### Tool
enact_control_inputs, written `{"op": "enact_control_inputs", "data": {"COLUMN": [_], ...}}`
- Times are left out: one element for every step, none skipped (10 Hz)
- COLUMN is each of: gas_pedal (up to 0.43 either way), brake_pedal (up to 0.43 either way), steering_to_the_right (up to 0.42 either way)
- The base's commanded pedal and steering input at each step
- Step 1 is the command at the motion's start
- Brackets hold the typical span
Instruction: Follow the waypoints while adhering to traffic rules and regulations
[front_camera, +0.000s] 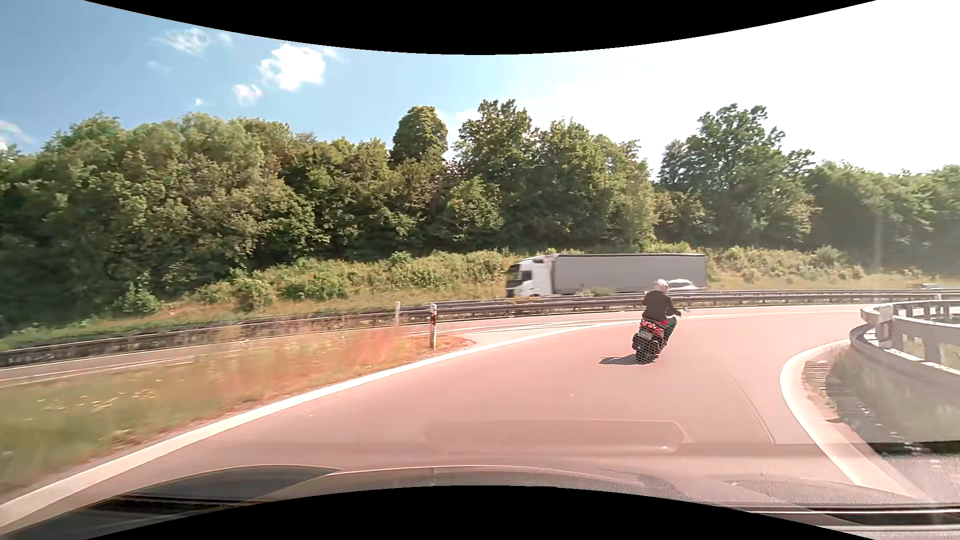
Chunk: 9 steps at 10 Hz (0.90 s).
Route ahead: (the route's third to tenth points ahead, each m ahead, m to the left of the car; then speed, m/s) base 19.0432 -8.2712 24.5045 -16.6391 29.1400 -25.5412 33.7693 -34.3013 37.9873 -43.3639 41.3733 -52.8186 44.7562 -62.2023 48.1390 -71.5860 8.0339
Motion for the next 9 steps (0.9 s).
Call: {"op": "enact_control_inputs", "data": {"gas_pedal": [0.098, 0.098, 0.110, 0.130, 0.138, 0.138, 0.157, 0.157, 0.177], "brake_pedal": [0.012, 0.012, 0.012, 0.012, 0.012, 0.012, 0.006, 0.012, 0.012], "steering_to_the_right": [0.228, 0.229, 0.229, 0.229, 0.232, 0.233, 0.233, 0.232, 0.228]}}
